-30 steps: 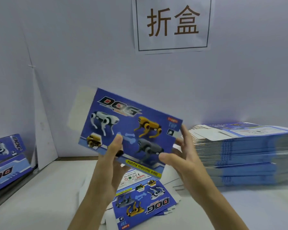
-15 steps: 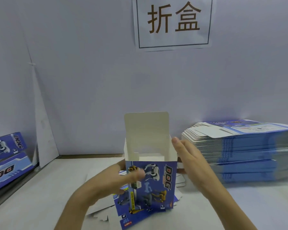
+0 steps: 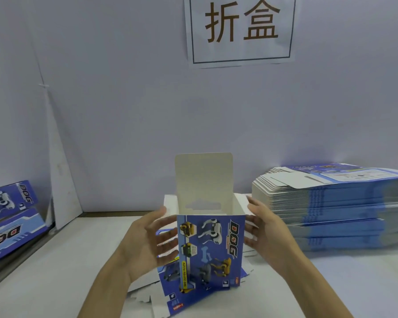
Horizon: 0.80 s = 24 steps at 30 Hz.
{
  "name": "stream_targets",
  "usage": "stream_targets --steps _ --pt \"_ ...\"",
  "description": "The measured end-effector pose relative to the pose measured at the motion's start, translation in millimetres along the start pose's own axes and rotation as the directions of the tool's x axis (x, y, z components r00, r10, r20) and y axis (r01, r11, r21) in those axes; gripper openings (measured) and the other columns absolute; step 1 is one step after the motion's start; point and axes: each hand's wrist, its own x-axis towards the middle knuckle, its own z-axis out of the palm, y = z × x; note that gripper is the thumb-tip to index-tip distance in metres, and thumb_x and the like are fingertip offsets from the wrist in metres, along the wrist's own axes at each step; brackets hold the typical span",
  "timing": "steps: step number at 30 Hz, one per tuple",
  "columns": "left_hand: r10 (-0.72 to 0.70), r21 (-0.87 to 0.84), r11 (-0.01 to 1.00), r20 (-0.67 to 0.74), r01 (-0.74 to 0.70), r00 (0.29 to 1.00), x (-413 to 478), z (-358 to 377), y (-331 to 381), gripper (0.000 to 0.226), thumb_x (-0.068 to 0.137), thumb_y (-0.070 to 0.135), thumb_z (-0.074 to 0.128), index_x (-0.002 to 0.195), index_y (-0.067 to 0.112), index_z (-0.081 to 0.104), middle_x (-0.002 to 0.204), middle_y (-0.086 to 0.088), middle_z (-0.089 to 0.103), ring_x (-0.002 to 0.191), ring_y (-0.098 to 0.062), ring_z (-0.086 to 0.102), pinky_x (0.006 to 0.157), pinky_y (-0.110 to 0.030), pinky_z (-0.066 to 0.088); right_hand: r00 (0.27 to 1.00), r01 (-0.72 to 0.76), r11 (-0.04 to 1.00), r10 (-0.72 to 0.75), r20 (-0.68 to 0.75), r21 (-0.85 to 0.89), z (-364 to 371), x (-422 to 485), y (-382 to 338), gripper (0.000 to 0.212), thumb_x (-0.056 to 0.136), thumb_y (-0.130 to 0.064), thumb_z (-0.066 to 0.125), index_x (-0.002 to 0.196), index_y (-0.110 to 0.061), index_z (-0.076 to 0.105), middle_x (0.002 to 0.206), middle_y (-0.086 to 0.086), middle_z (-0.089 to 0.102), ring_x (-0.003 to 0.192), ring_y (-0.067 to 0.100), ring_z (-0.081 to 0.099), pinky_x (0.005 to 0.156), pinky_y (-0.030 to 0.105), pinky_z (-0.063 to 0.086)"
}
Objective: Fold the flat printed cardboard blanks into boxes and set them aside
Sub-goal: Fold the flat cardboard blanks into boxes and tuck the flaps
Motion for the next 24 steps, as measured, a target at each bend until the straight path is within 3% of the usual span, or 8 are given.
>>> stream_targets --steps 4,8,11,15,18,21,22,24 --pt "-0.152 -0.073 0.985 0.091 0.159 0.984 7 5 -12 0.052 0.063 0.047 0.071 0.102 0.012 0.067 0.097 -0.016 0.058 0.081 -0.026 0.053 0.06 -0.031 0.044 0.985 -0.117 0.98 0.094 0.146 0.16 2 3 11 0.057 0.085 -0.015 0.056 0.14 -0.03 0.049 0.108 0.005 0.066 0.076 0.017 0.062 0.061 0.032 0.049" --pt "-0.181 -0.069 0.979 0.138 0.192 0.974 11 1 -14 0.054 0.056 0.047 0.075 0.095 0.012 0.067 0.085 -0.014 0.058 0.064 -0.023 0.053 0.057 -0.029 0.038 0.956 -0.21 0.945 0.145 0.255 0.251 2 5 19 0.082 0.065 -0.011 0.063 0.144 -0.022 0.046 0.121 0.016 0.067 0.096 0.03 0.06 0.081 0.044 0.049" --pt "-0.142 -0.061 0.987 0.126 0.15 0.982 11 3 -16 0.049 0.058 0.047 0.071 0.092 0.011 0.07 0.087 -0.015 0.059 0.068 -0.024 0.055 0.06 -0.031 0.04 0.957 -0.196 0.95 0.132 0.258 0.242 0 6 18 0.065 0.073 -0.016 0.063 0.137 -0.018 0.054 0.119 0.017 0.068 0.104 0.031 0.057 0.088 0.046 0.046" --pt "0.033 -0.024 0.999 -0.022 -0.034 0.999 10 13 -11 0.036 0.082 0.044 0.056 0.093 0.011 0.066 0.078 -0.01 0.068 0.074 -0.023 0.062 0.063 -0.031 0.048 0.997 -0.029 0.997 0.023 0.078 0.078 -1 7 16 0.021 0.094 -0.023 0.048 0.109 -0.014 0.061 0.082 0.0 0.072 0.084 0.014 0.061 0.089 0.04 0.04" --pt "0.253 0.106 0.964 -0.088 -0.244 0.963 8 18 -6 0.045 0.094 0.048 0.045 0.1 0.01 0.068 0.086 -0.005 0.073 0.079 -0.02 0.065 0.067 -0.033 0.05 0.997 0.062 0.995 -0.058 0.059 -0.079 2 3 9 0.013 0.095 -0.023 0.052 0.099 -0.016 0.062 0.095 0.004 0.072 0.093 0.02 0.064 0.096 0.042 0.045" --pt "0.431 0.258 0.861 0.084 -0.438 0.898 2 27 -2 0.04 0.089 0.04 0.056 0.124 0.02 0.057 0.112 -0.001 0.071 0.097 -0.015 0.067 0.072 -0.025 0.055 0.993 0.119 0.965 -0.116 0.028 -0.233 8 -1 5 0.018 0.097 -0.028 0.054 0.102 -0.012 0.061 0.094 0.007 0.069 0.087 0.019 0.066 0.079 0.033 0.055" --pt "0.454 0.325 0.815 0.159 -0.48 0.877 1 30 -2 0.049 0.087 0.034 0.067 0.131 0.026 0.048 0.119 0.0 0.067 0.1 -0.012 0.066 0.07 -0.021 0.056 0.99 0.14 0.955 -0.143 0.007 -0.261 9 -3 5 0.019 0.097 -0.029 0.055 0.103 -0.012 0.06 0.092 0.006 0.067 0.086 0.018 0.066 0.074 0.031 0.055" --pt "0.466 0.497 0.69 0.252 -0.527 0.848 3 39 -10 0.095 0.064 0.044 0.081 0.141 0.046 0.025 0.124 0.012 0.06 0.104 -0.003 0.064 0.072 -0.017 0.056 0.975 0.196 0.936 -0.218 -0.041 -0.293 12 -5 4 0.014 0.096 -0.027 0.057 0.1 -0.015 0.06 0.09 0.004 0.065 0.084 0.018 0.065 0.071 0.032 0.056"
